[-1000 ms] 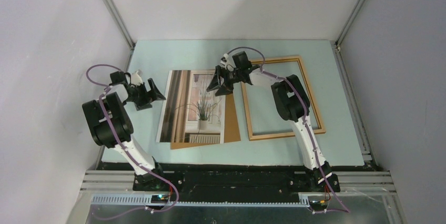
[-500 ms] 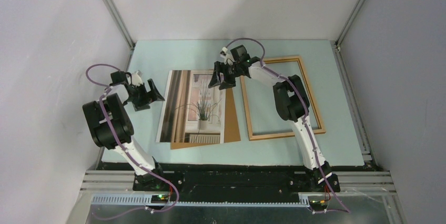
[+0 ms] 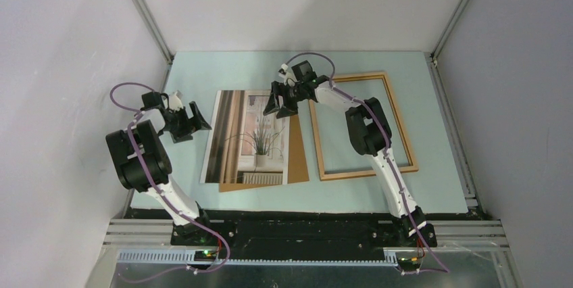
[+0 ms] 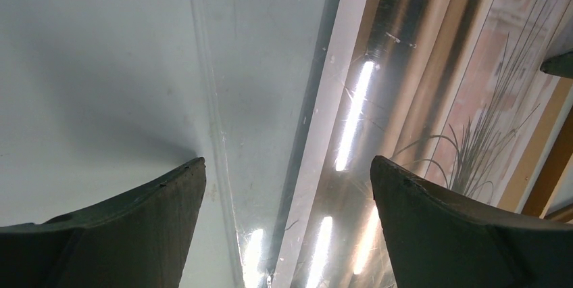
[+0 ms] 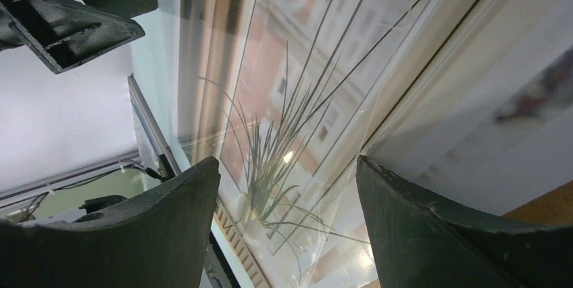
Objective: Put the photo into the frame
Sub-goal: Pick up the photo frame item at the center of the board.
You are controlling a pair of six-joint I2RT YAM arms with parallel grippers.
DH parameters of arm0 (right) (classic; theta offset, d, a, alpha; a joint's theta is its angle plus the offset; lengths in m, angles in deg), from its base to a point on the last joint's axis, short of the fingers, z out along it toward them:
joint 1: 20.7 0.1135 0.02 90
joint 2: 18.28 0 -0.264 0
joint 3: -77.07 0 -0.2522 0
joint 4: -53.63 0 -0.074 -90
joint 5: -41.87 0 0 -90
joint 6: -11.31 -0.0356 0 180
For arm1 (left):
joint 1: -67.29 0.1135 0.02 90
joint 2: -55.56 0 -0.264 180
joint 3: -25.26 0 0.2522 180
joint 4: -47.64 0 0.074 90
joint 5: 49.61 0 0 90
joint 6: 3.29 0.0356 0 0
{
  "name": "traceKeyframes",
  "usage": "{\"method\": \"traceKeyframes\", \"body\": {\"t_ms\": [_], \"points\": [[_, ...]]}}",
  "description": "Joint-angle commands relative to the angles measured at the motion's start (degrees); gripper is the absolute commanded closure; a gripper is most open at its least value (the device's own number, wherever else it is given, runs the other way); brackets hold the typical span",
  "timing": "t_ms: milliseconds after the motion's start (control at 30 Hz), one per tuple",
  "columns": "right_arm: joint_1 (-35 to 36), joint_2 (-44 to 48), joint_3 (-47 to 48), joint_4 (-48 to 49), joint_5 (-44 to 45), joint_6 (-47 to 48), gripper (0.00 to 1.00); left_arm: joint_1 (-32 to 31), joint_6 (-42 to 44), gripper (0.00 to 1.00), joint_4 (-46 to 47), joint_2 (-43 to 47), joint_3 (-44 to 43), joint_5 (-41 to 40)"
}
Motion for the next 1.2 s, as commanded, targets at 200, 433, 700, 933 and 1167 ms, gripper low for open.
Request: {"method": "traceKeyframes", "body": {"t_ms": [200, 433, 700, 933, 1167], "points": [[0.6, -3.3, 0.4, 1.4, -4.0, -4.9, 0.21, -1.7, 0.5, 0.03, -1.3, -2.3, 1.4, 3.0], [0.3, -3.3, -1.3, 4.0, -6.5, -7.5, 0.21, -1.9, 0.6, 0.03, -1.3, -3.8, 1.0, 9.1], [-0.4, -2.1, -3.9, 5.3, -6.6, -7.8, 0.22, -1.8, 0.6, 0.03, -1.9, -0.3, 0.7, 16.1], [-0.6, -1.3, -5.3, 5.7, -6.6, -7.7, 0.22, -1.8, 2.7, 0.03, -3.0, 3.5, 0.0, 23.4], [-0.8, -0.8, -6.2, 5.8, -6.9, -6.9, 0.22, -1.8, 4.2, 0.03, -4.5, 5.8, -0.3, 27.0]]}}
